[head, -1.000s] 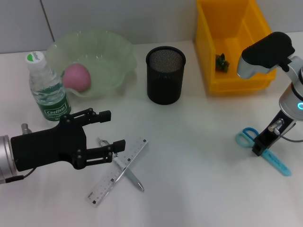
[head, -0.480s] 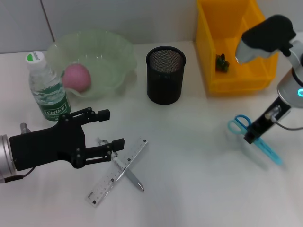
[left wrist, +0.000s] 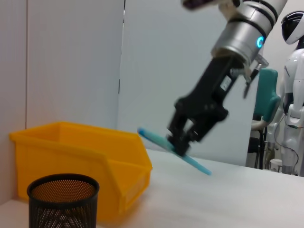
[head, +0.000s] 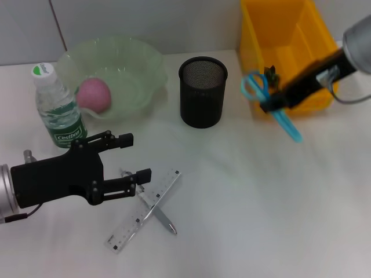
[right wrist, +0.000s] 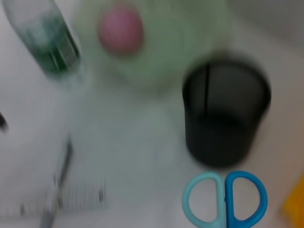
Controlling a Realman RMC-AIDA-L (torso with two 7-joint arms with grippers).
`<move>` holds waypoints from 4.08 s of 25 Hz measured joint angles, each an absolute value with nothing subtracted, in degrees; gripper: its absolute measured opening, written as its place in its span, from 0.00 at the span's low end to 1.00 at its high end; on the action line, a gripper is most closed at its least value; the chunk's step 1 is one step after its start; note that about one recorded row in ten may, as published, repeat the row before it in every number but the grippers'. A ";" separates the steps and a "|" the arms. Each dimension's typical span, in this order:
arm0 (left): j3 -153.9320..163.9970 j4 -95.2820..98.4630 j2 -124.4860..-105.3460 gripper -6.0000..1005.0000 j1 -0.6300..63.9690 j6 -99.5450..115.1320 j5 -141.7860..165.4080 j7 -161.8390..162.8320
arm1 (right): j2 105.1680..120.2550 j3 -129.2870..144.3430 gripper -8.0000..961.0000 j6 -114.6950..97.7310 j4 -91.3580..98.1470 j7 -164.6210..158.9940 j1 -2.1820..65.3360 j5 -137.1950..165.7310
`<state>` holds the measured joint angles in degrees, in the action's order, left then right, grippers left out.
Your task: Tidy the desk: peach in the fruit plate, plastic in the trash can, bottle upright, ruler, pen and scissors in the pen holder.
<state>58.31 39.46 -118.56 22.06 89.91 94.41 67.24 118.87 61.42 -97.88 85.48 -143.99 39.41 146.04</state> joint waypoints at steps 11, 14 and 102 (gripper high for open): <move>58.29 39.35 -118.59 0.81 22.06 89.91 93.23 67.01 | 119.04 60.85 0.26 -75.59 79.09 -124.51 34.01 123.68; 58.28 39.30 -118.54 0.81 22.06 89.91 93.07 66.99 | 119.06 61.25 0.26 -70.69 73.61 -118.22 34.17 118.10; 58.40 38.58 -118.47 0.81 22.68 89.86 92.01 69.72 | 114.53 61.77 0.81 -78.91 55.41 -104.95 29.44 100.84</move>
<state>58.40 38.58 -118.47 22.68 89.86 92.01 69.72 114.53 61.77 -78.91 55.41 -104.95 29.44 100.84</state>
